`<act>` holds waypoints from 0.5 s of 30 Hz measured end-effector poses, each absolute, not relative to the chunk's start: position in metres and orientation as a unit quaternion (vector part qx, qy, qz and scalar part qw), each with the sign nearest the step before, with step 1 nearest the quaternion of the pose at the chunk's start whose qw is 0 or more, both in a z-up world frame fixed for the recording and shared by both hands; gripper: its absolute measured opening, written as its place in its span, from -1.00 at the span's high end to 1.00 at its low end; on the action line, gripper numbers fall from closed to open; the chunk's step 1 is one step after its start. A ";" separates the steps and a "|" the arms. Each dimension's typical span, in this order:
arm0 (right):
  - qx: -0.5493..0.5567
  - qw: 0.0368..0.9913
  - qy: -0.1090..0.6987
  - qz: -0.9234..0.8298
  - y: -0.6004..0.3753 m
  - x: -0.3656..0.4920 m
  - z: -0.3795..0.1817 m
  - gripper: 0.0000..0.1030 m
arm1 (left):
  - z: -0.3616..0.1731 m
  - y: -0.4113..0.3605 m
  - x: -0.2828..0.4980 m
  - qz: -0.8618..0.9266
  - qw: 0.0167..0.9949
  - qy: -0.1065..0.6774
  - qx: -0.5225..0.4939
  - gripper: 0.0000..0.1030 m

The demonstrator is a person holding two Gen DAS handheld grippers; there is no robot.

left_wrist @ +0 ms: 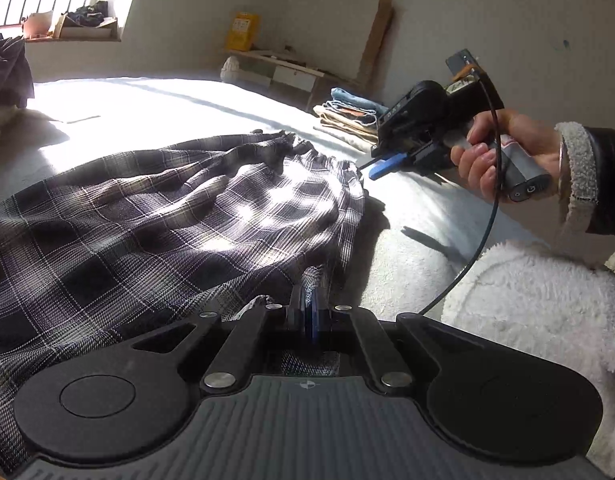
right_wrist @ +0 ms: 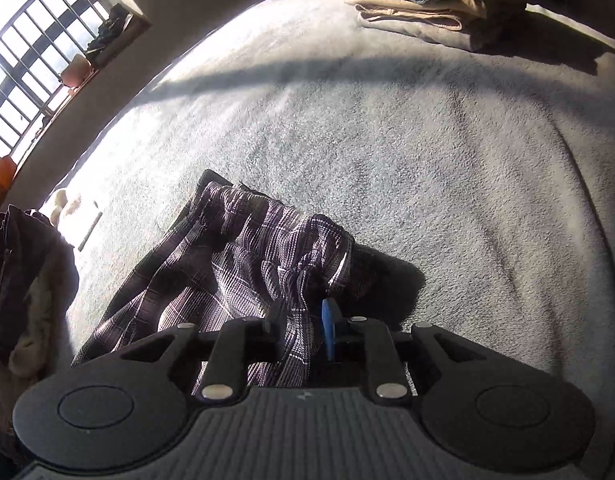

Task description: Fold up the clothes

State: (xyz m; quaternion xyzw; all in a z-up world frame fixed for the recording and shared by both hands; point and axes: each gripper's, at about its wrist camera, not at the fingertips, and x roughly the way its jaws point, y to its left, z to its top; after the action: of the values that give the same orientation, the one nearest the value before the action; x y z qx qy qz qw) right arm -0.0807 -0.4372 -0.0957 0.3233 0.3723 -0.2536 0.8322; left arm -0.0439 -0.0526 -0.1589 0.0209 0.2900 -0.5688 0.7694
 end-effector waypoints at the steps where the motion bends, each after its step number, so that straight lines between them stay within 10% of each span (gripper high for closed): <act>1: 0.304 0.844 0.371 -0.241 -0.432 -0.071 -0.091 0.60 | -0.160 -0.053 -0.044 -0.569 0.769 0.291 0.022 0.98; 15: 0.200 0.877 0.425 -0.099 -0.401 0.076 -0.137 0.63 | -0.169 -0.054 -0.045 -0.576 0.755 0.313 0.016 0.98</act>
State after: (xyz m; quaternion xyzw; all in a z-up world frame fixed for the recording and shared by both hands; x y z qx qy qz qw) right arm 0.0764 -0.4006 -0.1368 0.2001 0.4247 -0.0986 0.8774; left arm -0.0454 -0.0539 -0.1687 0.0163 0.3127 -0.5760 0.7551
